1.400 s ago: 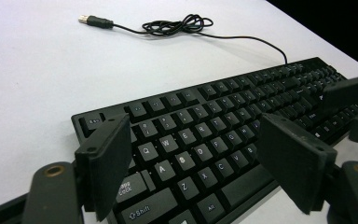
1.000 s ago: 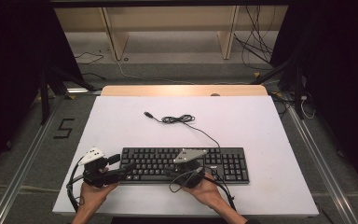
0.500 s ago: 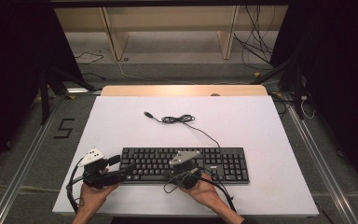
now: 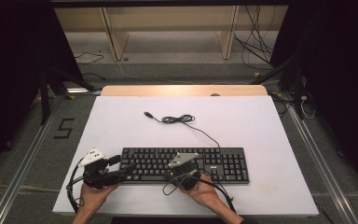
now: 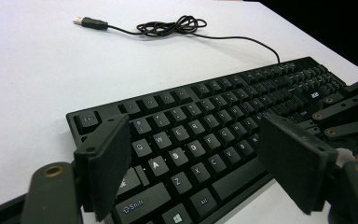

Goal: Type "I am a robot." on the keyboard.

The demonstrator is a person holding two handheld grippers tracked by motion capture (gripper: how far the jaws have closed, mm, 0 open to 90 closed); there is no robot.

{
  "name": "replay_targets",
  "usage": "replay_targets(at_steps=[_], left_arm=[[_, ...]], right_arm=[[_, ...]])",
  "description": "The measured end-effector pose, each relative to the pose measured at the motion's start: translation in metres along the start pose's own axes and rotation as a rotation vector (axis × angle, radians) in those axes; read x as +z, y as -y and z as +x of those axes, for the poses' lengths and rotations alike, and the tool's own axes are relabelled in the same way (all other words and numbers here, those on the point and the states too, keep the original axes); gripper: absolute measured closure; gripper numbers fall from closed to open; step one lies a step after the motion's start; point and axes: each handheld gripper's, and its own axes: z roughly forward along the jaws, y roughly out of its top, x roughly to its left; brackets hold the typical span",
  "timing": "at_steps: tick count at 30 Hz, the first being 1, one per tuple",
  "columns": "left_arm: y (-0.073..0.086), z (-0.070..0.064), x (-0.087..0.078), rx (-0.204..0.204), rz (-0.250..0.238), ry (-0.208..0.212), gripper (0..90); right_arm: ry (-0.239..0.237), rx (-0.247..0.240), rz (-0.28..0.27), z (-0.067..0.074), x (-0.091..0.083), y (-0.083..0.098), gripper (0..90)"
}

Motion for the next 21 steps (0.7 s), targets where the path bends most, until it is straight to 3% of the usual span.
replay_targets(at_steps=[4, 7, 13, 21], left_arm=[[0.000, 0.000, 0.000, -0.005, -0.006, -0.001, 25.4], [0.000, 0.001, 0.000, -0.006, -0.005, -0.001, 25.4], [0.000, 0.001, 0.000, -0.006, -0.006, -0.003, 25.4], [0.000, 0.001, 0.001, -0.007, -0.006, -0.005, 25.4]], right_arm=[[-0.005, 0.019, -0.009, -0.001, -0.002, 0.000, 90.0], [-0.010, 0.035, -0.045, -0.002, -0.008, -0.002, 88.8], [-0.021, 0.060, -0.115, -0.009, -0.023, -0.004, 73.4], [-0.003, 0.093, -0.161, -0.017, -0.038, -0.003, 57.9]])
